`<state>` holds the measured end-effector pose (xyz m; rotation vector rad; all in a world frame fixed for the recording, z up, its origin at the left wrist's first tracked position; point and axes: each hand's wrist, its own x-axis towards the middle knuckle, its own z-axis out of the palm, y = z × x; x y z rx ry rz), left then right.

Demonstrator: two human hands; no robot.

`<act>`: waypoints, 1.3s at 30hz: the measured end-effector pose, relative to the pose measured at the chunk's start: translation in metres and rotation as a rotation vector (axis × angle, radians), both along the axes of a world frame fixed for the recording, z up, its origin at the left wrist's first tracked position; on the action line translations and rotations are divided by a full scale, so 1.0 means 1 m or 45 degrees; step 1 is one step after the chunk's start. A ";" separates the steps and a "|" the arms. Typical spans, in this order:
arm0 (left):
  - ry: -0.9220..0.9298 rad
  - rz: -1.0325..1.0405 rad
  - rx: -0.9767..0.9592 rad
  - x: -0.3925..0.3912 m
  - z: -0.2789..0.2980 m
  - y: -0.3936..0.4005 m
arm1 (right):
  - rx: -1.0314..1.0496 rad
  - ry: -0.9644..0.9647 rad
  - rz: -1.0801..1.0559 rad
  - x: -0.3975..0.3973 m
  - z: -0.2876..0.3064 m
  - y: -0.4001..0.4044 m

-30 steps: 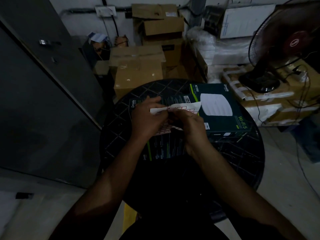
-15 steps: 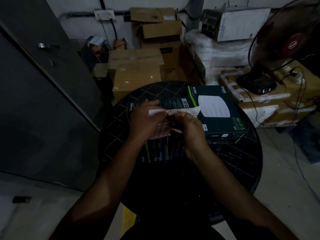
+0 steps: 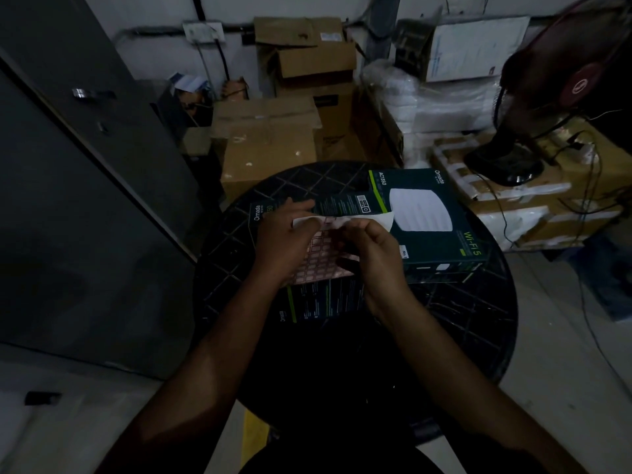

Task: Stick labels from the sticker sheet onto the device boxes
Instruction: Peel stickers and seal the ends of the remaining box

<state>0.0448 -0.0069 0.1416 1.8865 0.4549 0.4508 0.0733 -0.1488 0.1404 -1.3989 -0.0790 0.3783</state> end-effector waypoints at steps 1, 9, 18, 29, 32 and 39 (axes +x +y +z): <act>-0.004 -0.007 0.005 0.000 0.000 0.000 | 0.000 -0.030 0.013 -0.001 0.000 0.001; -0.082 0.024 -0.016 -0.003 0.001 -0.001 | 0.043 0.001 0.066 -0.001 0.002 0.004; -0.097 -0.109 0.237 -0.005 0.007 -0.002 | 0.027 0.047 0.106 0.002 0.006 0.006; -0.110 -0.178 0.226 0.001 0.001 0.008 | -0.016 0.050 0.096 0.007 0.011 0.005; -0.139 -0.179 0.227 0.002 -0.001 0.009 | -0.032 0.050 0.082 0.008 0.012 0.006; -0.208 -0.197 0.261 0.003 0.000 0.009 | -0.018 0.093 0.062 0.010 0.014 0.008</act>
